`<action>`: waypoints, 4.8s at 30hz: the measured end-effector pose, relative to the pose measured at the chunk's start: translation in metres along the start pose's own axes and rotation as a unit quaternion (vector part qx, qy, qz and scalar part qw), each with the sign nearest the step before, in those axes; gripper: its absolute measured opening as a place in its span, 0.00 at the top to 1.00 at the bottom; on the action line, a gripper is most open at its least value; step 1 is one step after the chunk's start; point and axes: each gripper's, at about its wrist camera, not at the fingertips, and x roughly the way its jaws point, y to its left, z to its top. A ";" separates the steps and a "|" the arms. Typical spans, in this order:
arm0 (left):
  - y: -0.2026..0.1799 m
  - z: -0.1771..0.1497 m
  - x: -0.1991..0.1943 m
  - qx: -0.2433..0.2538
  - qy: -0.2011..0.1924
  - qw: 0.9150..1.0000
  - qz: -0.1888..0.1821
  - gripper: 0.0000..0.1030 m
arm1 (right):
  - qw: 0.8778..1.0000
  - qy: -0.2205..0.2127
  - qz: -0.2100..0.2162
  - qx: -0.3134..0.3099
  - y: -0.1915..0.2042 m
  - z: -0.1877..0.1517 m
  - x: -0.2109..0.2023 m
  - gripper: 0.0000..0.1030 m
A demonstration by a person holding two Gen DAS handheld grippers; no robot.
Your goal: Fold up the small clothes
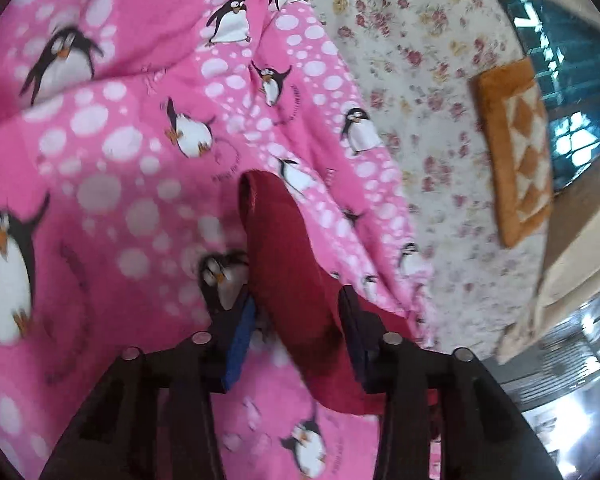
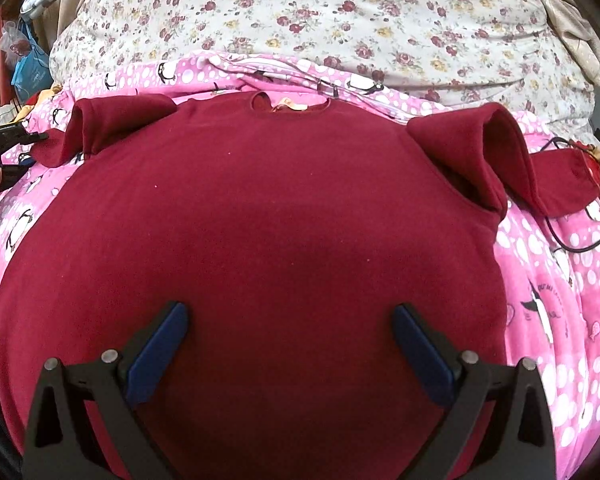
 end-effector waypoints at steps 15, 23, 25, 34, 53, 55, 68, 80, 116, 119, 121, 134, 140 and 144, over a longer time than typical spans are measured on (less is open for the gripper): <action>0.006 0.005 -0.001 -0.006 -0.033 0.995 0.089 1.00 | 1.000 -0.001 -0.001 0.001 0.000 0.001 -0.001 0.00; -0.050 0.020 -0.082 0.085 -0.177 0.961 0.195 1.00 | 1.000 0.000 -0.002 0.000 0.000 0.001 0.000 0.00; -0.062 0.024 -0.094 0.098 -0.191 0.954 0.208 1.00 | 1.000 0.000 -0.003 -0.001 0.000 0.001 -0.001 0.00; -0.196 -0.070 0.013 0.252 -0.063 0.964 0.059 1.00 | 1.000 -0.001 -0.003 0.001 0.000 0.001 -0.001 0.00; -0.211 -0.202 0.137 0.252 0.146 0.957 0.006 0.86 | 0.991 -0.068 0.017 0.112 -0.035 0.065 -0.022 0.00; -0.210 -0.186 0.113 0.238 0.091 0.967 0.001 0.86 | 0.989 -0.072 0.061 0.111 -0.027 0.090 -0.005 0.01; -0.197 -0.133 0.050 0.199 -0.178 0.956 0.123 0.86 | 0.967 0.026 0.222 0.121 0.041 0.141 0.115 0.25; -0.150 -0.106 0.028 0.099 -0.203 0.964 0.143 0.86 | 0.954 0.007 0.258 0.154 0.008 0.130 0.095 0.93; -0.186 -0.168 0.153 0.310 0.033 0.915 0.256 0.80 | 0.963 -0.168 0.022 0.208 -0.150 0.085 -0.011 0.71; -0.201 -0.168 0.138 0.337 -0.028 0.907 0.252 0.80 | 0.967 -0.196 0.034 0.158 -0.129 0.086 -0.019 0.64; -0.203 -0.171 0.144 0.354 -0.018 0.899 0.258 0.80 | 0.980 -0.148 0.045 0.122 -0.111 0.090 0.003 0.62; -0.221 -0.173 0.163 0.378 -0.042 0.888 0.258 0.75 | 0.989 -0.089 -0.006 0.119 -0.097 0.124 0.049 0.44; -0.194 -0.172 0.198 0.362 0.048 0.888 0.279 0.71 | 0.993 0.005 0.014 0.119 -0.097 0.131 0.101 0.37; -0.192 -0.169 0.194 0.354 0.049 0.895 0.267 0.70 | 0.991 -0.038 0.015 0.130 -0.102 0.124 0.075 0.38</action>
